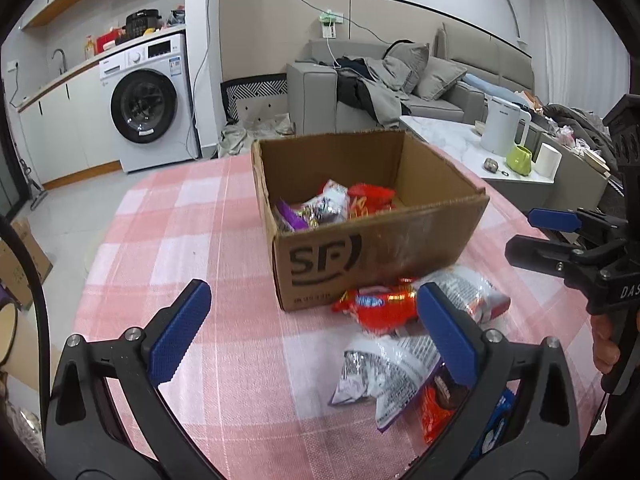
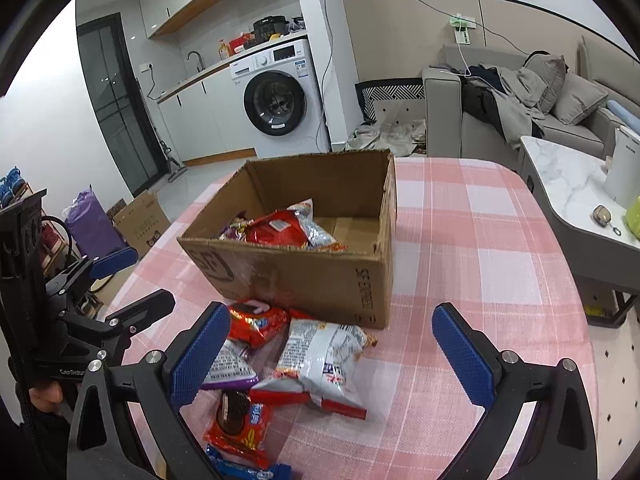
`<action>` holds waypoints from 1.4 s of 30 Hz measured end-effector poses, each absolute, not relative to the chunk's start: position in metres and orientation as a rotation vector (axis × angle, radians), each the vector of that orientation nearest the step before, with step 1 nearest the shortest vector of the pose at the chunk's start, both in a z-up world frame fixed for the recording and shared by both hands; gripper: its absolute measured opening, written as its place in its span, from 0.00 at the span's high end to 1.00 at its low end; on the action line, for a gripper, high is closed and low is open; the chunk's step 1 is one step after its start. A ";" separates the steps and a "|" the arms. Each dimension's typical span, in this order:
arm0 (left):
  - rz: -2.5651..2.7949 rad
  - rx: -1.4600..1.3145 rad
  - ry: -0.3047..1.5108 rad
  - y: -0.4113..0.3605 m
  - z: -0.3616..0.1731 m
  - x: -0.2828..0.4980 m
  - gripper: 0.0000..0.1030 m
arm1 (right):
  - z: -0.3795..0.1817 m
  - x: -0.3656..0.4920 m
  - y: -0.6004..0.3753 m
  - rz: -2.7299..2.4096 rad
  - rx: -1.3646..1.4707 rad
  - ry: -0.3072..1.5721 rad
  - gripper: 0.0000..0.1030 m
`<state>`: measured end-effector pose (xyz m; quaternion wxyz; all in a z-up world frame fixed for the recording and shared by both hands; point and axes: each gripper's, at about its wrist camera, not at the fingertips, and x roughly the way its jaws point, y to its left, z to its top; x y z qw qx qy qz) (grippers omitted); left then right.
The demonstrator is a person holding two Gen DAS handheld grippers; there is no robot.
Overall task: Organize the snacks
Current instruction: 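Raise both open tools and move them down to the snacks beside the box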
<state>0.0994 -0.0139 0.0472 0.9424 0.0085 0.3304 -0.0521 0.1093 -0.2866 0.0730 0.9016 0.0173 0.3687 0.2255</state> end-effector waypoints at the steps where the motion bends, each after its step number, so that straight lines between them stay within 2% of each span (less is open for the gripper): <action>1: -0.109 0.015 0.679 -0.014 0.045 0.099 0.01 | 0.071 0.108 -0.286 0.467 0.034 0.766 0.00; 13: -0.133 0.013 0.735 -0.013 0.016 0.102 0.01 | 0.049 0.106 -0.282 0.478 0.029 0.824 0.00; 42: -0.197 0.034 0.802 -0.022 -0.009 0.108 0.01 | -0.007 0.131 -0.267 0.434 0.043 0.973 0.01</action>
